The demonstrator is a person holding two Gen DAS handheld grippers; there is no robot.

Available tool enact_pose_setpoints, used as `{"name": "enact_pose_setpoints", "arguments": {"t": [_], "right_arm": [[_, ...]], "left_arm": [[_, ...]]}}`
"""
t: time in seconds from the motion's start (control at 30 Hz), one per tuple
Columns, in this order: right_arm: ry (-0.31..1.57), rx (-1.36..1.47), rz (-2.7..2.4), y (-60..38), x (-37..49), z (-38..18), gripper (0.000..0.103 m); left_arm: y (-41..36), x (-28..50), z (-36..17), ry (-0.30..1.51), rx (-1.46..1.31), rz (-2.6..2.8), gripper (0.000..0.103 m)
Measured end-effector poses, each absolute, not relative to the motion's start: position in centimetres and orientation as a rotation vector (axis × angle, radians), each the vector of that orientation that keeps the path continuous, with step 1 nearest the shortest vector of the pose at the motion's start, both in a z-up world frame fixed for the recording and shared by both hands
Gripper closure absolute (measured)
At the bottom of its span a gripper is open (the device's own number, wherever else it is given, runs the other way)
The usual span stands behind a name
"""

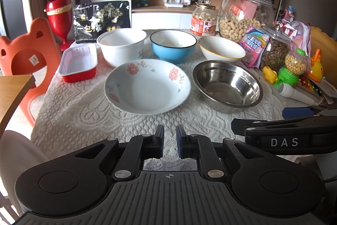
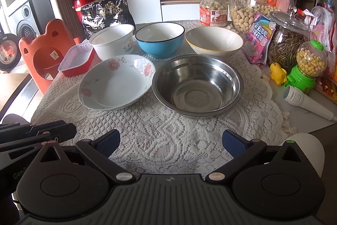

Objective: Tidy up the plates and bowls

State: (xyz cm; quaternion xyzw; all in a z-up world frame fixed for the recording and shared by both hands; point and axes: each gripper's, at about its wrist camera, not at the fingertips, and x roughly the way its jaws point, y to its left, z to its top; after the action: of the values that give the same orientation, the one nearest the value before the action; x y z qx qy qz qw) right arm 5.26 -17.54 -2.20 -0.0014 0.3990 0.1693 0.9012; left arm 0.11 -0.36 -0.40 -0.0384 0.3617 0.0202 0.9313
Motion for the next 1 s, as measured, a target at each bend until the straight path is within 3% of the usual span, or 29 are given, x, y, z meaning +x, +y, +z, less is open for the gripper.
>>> {"name": "enact_pose_setpoints", "arguments": {"t": [1.0], "right_arm": [[0.831, 0.01, 0.363, -17.62, 4.99, -2.38, 0.0]], "left_arm": [[-0.35, 0.09, -0.4, 0.74, -0.079, 0.042, 0.088]]}}
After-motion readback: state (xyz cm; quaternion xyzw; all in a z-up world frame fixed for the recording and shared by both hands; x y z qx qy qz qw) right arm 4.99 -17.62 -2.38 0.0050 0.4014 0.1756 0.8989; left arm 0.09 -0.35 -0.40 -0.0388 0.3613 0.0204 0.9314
